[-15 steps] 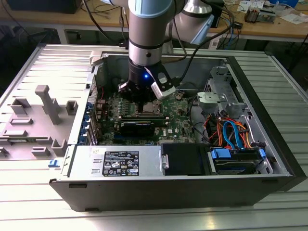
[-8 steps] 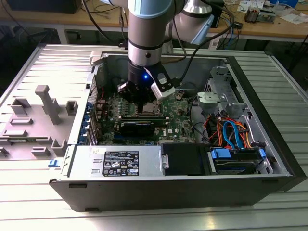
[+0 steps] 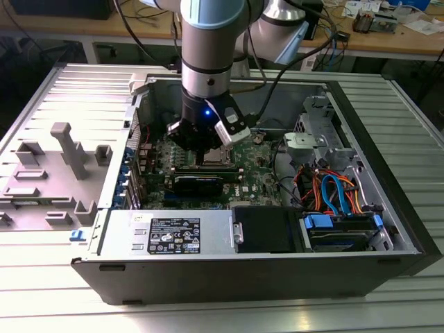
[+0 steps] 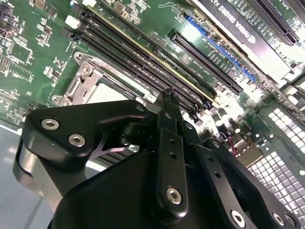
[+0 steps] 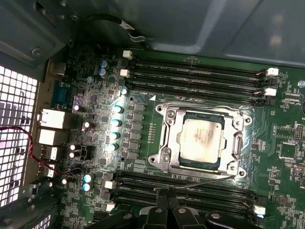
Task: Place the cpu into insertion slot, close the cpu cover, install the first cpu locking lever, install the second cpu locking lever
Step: 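Install the second cpu locking lever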
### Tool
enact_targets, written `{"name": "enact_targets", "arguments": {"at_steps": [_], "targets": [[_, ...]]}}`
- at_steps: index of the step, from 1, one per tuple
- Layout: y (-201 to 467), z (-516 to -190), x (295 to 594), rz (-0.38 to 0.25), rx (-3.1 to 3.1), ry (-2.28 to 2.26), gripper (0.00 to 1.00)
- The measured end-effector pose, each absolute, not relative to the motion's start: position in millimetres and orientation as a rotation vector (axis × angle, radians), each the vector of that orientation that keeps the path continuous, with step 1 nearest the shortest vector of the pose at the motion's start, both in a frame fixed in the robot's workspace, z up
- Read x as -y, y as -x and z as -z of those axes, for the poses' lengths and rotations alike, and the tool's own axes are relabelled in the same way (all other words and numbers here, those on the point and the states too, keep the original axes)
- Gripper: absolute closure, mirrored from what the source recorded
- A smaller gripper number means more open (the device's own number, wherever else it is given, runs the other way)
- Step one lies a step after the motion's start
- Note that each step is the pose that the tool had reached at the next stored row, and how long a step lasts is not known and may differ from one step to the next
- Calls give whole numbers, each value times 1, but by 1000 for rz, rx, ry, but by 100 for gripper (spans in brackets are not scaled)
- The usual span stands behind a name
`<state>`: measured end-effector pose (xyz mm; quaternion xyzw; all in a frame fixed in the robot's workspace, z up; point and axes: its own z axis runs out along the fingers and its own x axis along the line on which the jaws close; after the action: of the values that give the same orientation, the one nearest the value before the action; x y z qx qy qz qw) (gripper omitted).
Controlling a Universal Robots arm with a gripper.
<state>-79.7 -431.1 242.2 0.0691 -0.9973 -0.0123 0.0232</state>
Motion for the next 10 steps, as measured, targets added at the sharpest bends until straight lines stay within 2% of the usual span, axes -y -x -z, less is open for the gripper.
{"name": "enact_targets", "arguments": {"at_steps": [10], "targets": [[81, -235, 431, 81, 3088, -224, 89]]}}
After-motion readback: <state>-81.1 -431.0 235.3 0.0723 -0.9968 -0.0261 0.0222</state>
